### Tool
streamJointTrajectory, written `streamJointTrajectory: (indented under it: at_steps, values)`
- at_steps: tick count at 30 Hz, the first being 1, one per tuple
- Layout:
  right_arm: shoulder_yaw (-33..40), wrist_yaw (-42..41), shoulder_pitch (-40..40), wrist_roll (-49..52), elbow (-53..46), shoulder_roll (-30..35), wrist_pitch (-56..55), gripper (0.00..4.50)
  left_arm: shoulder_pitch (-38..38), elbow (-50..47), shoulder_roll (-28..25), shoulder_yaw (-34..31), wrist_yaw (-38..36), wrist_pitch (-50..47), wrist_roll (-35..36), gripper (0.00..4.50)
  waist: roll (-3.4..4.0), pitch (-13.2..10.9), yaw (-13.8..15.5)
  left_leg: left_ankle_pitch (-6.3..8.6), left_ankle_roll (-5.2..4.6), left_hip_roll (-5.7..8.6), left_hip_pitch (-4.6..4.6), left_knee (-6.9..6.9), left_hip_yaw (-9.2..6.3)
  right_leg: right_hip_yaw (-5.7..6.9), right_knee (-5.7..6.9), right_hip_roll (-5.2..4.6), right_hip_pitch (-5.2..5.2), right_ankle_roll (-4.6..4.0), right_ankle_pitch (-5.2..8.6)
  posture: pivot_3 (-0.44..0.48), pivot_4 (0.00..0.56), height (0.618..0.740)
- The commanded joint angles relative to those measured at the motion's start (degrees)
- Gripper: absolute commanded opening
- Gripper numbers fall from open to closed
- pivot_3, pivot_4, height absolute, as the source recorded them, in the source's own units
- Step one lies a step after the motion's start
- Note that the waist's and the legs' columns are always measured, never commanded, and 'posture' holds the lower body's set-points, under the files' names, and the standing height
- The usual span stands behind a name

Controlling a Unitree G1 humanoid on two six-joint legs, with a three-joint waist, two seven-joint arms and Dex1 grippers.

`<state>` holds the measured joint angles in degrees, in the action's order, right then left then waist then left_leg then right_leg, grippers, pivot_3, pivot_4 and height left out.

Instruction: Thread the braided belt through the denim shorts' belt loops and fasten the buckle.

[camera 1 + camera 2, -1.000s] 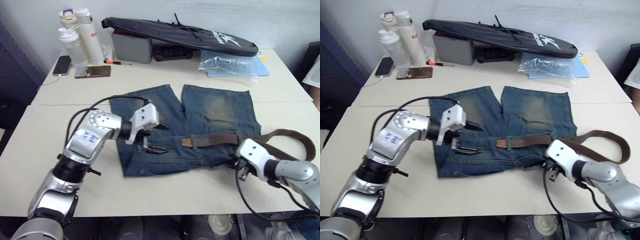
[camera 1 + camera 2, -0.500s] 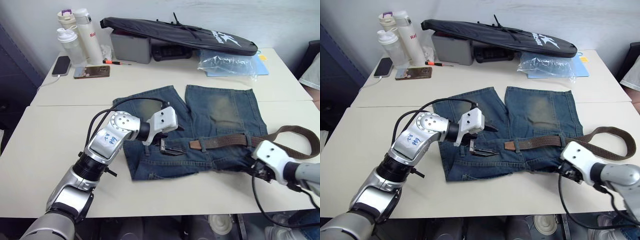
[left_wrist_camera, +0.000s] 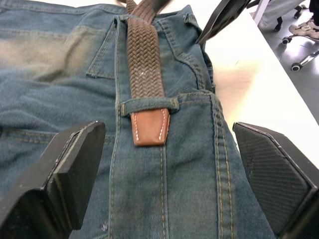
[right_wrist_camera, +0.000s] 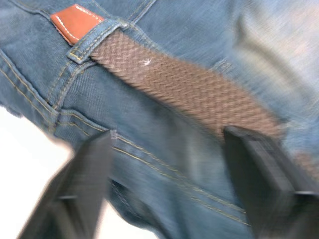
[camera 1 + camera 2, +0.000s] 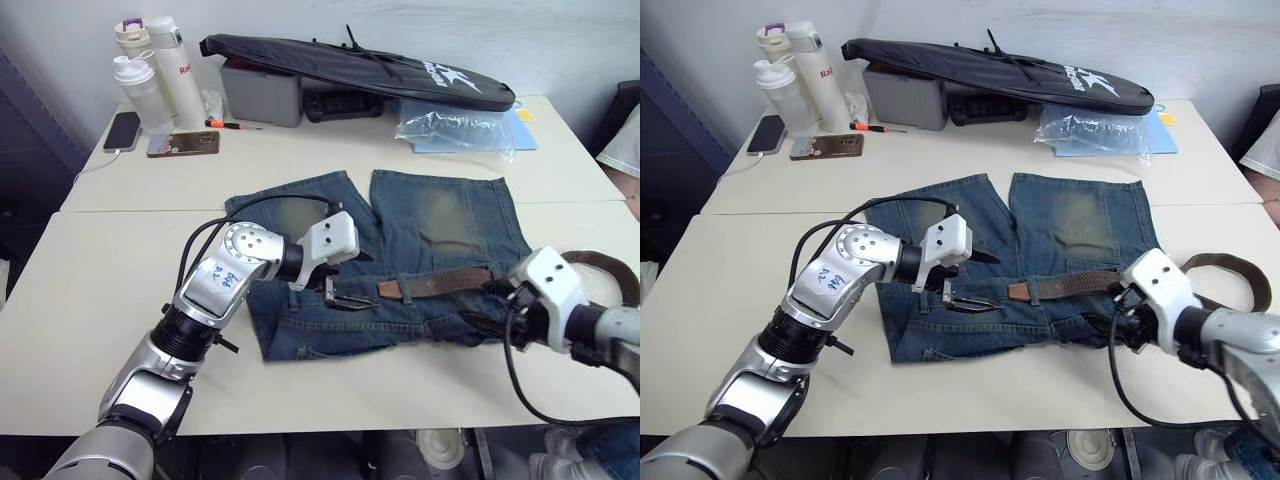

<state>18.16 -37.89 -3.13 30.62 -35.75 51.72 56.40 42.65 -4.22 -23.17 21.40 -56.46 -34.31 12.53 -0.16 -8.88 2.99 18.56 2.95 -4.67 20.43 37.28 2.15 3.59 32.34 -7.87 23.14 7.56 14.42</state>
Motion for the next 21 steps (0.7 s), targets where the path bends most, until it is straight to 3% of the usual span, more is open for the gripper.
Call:
streamJointTrajectory:
  at_steps: [1, 4, 5, 19, 21]
  values:
    - [-2.0, 6.0, 1.5, -0.2, -1.6, -3.8, 4.0, 1.75, 1.8, 0.6, 1.4, 0.7, 0.3, 2.0, -1.1, 4.50, 0.00, 0.0, 0.0, 0.00, 0.00, 0.00, 0.00, 0.01, 0.00, 0.00, 0.00, 0.00, 0.00, 0.00, 0.00, 0.000, 0.150, 0.740]
    - [-5.2, 9.6, 1.6, -2.1, -0.2, -6.5, 5.6, 0.28, 2.4, 3.2, 3.0, 3.0, 0.9, 5.2, -3.9, 4.50, 0.01, 0.0, 0.0, 0.02, -0.03, 0.00, 0.00, 0.01, 0.01, 0.00, 0.02, 0.00, 0.00, 0.00, 0.00, 0.000, 0.150, 0.740]
    - [-5.7, 10.3, 1.7, -2.3, 0.0, -6.9, 6.0, 0.07, 2.6, 3.8, 3.3, 3.3, 0.9, 5.9, -4.4, 4.50, 0.01, 0.0, 0.0, 0.02, -0.04, 0.00, 0.00, 0.02, 0.00, 0.00, 0.03, 0.00, 0.00, 0.00, 0.00, 0.000, 0.150, 0.740]
    - [-8.1, 15.3, 1.4, -3.1, 0.2, -10.6, 9.8, 0.07, 5.7, 17.7, 10.1, 8.9, 4.1, 23.8, -16.7, 4.50, 0.00, 0.0, -0.1, 0.06, -0.11, -0.01, -0.03, 0.03, 0.01, 0.00, 0.05, 0.00, 0.00, -0.09, 0.05, 0.000, 0.150, 0.740]
    - [-8.0, 15.5, 1.6, -2.8, -0.3, -10.8, 10.4, 0.00, 6.0, 18.6, 10.9, 8.6, 4.0, 24.2, -17.0, 3.97, 0.00, 0.0, -0.1, 0.06, -0.11, -0.01, -0.03, 0.05, 0.01, 0.00, 0.05, 0.01, 0.00, -0.07, 0.04, 0.000, 0.150, 0.740]
